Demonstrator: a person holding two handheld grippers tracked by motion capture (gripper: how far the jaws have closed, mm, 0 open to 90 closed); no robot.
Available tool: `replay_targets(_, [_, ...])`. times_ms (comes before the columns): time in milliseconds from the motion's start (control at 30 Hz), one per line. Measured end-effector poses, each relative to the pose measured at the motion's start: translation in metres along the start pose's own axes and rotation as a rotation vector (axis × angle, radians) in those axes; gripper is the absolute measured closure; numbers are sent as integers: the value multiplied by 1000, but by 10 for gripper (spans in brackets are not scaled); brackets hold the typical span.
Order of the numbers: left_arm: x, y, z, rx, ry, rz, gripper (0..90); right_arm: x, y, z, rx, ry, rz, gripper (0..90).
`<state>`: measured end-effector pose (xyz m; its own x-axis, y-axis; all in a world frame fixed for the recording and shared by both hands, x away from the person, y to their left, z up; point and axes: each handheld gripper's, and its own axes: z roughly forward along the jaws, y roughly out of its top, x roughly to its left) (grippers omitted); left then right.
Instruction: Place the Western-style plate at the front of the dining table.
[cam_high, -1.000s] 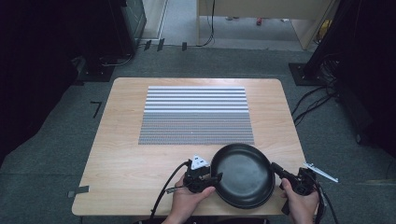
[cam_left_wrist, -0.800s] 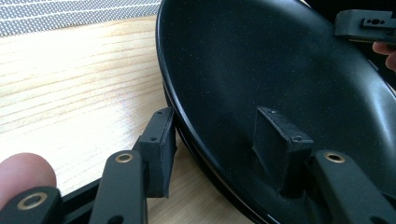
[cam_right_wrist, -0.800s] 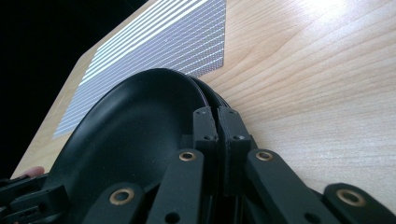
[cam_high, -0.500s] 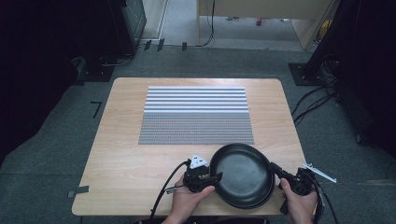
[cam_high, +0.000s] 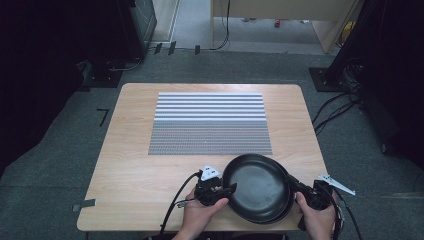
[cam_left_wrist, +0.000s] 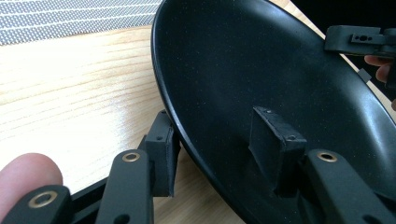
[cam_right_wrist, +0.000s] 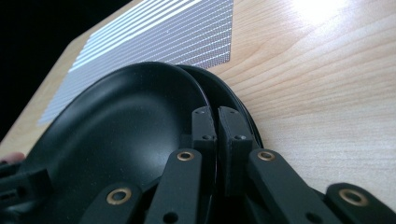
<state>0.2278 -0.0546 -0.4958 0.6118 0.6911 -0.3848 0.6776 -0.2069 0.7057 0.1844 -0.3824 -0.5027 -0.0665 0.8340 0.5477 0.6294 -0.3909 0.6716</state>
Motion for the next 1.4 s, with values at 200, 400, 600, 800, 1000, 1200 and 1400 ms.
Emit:
replay_targets(200, [3,0,-1,-6,-13,-19,573,-1,1,-1,28,8,-45,852])
replay_targets(400, [3,0,-2,-13,-9,-16,586,0,0,-1,94,15,-35,818])
replay_targets(600, [3,-1,-2,-15,-6,-11,588,2,0,-2,102,-2,-14,816])
replay_targets(800, [7,-1,-3,-17,-31,-49,614,1,-1,1,91,1,41,826])
replay_targets(1000, [10,0,-5,-17,-43,-81,651,-5,-1,2,78,43,134,843])
replay_targets(1200, [11,2,-7,-13,-51,-92,666,-2,-2,2,56,31,135,843])
replay_targets(1400, [13,3,-10,-16,-58,-100,677,2,1,-1,32,45,163,848])
